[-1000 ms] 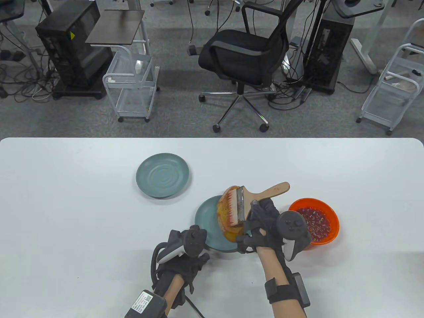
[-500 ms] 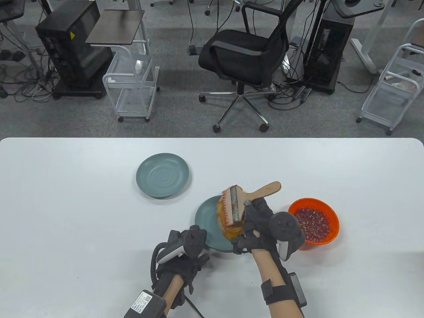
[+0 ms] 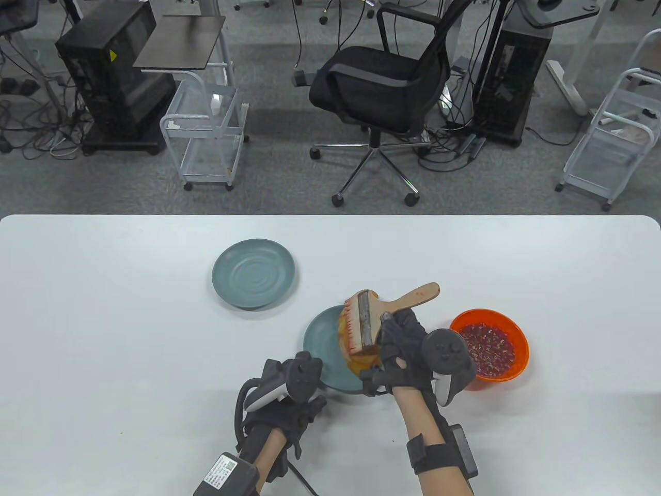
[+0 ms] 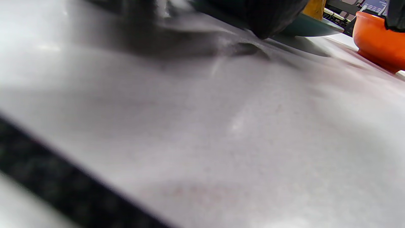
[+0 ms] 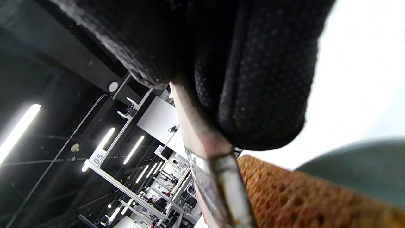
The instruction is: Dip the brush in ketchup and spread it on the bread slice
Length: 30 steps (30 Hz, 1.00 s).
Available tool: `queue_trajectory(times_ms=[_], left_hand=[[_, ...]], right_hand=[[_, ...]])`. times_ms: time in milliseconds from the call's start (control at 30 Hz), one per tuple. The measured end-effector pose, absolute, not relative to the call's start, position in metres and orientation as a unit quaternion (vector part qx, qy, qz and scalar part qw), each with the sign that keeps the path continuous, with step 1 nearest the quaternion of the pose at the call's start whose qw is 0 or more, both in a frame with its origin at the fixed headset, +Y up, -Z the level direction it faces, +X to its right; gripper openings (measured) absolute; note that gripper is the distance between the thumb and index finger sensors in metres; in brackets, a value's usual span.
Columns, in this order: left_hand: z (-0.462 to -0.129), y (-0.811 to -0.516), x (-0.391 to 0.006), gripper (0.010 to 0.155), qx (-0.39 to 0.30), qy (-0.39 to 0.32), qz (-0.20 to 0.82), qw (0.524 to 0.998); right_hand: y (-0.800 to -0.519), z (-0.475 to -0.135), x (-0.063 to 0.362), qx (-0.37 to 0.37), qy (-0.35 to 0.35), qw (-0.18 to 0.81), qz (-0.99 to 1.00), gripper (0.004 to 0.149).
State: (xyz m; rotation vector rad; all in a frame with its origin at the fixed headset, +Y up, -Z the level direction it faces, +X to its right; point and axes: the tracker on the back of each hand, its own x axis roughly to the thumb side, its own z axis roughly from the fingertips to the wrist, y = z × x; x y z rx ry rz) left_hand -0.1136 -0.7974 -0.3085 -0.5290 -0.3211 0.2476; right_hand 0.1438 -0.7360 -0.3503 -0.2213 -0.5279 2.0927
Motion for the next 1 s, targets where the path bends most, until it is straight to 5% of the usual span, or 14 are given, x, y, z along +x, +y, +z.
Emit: queue_trajectory(times_ms=[167, 367, 567, 667, 833, 1000], left_hand=[[-0.309, -0.798, -0.113, 0.07, -0.26, -0.159, 0.117, 0.945], [-0.308, -0.798, -0.113, 0.07, -0.259, -0.158, 0.116, 0.946], [-0.308, -0.798, -0.114, 0.07, -0.26, -0.16, 0.116, 0.945], [-0.308, -0.798, -0.113, 0.07, -0.26, -0.158, 0.112, 0.946], [-0.308, -0.798, -0.113, 0.07, -0.259, -0.158, 0.109, 0.947], [-0.308, -0.798, -0.114, 0.07, -0.26, -0.159, 0.114, 0.946]], right_hand=[[-0.723, -0.345, 0.175, -0.108, -0.309, 0.394, 0.859, 0.047], [-0.741, -0.353, 0.152, -0.101, -0.217, 0.494, 0.836, 0.046], [-0.726, -0.349, 0.159, -0.078, -0.283, 0.376, 0.879, 0.047], [-0.723, -0.347, 0.167, -0.092, -0.293, 0.406, 0.861, 0.047], [-0.736, -0.351, 0.143, -0.091, -0.214, 0.524, 0.819, 0.047], [-0.732, -0.352, 0.139, -0.074, -0.229, 0.432, 0.869, 0.047]])
